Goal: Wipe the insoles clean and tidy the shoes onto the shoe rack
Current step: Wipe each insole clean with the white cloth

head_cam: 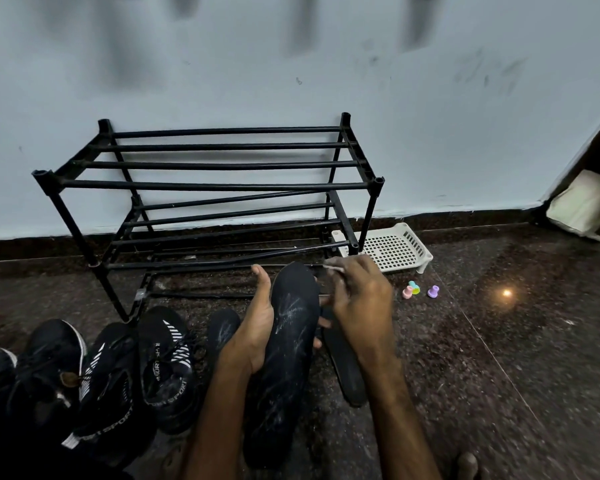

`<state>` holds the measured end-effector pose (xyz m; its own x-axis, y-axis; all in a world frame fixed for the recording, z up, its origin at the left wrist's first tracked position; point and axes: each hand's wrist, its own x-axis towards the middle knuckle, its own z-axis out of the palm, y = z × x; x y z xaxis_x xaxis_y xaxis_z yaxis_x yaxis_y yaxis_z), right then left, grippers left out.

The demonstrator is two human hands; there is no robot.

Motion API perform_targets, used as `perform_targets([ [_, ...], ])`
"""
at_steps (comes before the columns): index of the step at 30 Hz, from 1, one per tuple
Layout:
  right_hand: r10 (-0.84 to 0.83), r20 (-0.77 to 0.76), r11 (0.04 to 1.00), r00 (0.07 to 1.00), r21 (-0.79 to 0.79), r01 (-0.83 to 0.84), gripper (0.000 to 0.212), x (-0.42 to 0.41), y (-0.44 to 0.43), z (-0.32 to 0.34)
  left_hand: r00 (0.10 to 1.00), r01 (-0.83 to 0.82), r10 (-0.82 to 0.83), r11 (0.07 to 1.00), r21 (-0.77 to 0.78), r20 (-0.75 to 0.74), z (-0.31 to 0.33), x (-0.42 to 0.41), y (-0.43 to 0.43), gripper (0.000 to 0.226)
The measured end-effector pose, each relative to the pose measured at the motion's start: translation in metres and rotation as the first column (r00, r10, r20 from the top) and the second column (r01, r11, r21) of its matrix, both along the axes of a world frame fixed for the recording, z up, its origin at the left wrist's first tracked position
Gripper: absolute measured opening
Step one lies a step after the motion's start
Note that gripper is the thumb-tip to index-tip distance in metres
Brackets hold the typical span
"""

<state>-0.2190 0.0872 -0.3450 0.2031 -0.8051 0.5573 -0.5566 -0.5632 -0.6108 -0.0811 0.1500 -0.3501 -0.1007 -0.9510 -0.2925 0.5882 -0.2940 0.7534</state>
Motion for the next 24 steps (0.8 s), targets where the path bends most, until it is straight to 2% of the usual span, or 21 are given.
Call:
perform_targets([
  [3,0.174,-0.109,0.983,0.979,-0.036,-0.179,0.018,0.011,0.007,0.001,1.000,-0.002,0.002,1.000,-0.008,0.014,-0.002,-0.002,0.002,0.099],
  [5,0.125,-0.191,0.992,0.974,0.032,-0.121,0.019,0.016,0.002,-0.003,0.998,0.019,-0.018,1.000,-0.014,0.058,-0.002,-0.002,0.003,0.101],
  [7,-0.014,-0.197,0.992,0.980,0.124,0.039,0.021,0.008,-0.007,-0.011,0.996,0.044,-0.043,0.999,-0.009,0.074,-0.003,-0.002,0.003,0.108],
  [9,-0.091,-0.150,0.978,0.985,0.173,0.116,0.017,-0.003,-0.015,-0.017,0.997,0.053,-0.052,0.998,-0.016,0.057,-0.007,0.001,0.001,0.110],
  [11,-0.090,-0.069,0.967,0.994,0.232,0.104,0.011,-0.007,-0.017,-0.019,0.997,0.053,-0.052,0.998,-0.015,0.054,-0.013,0.003,-0.002,0.110],
  [16,-0.052,0.147,0.893,0.988,0.449,-0.019,0.015,0.000,-0.010,-0.015,0.998,0.055,-0.054,0.998,-0.015,0.034,-0.017,0.004,-0.002,0.109],
  [19,-0.040,0.345,0.837,0.938,0.523,-0.157,0.015,0.002,-0.004,-0.009,0.997,0.064,-0.062,0.997,-0.043,0.045,-0.017,0.004,-0.003,0.106],
  [24,0.039,0.400,0.754,0.915,0.589,-0.290,0.014,-0.003,-0.005,-0.006,0.993,0.108,-0.105,0.992,-0.061,0.060,-0.020,0.002,-0.003,0.107],
])
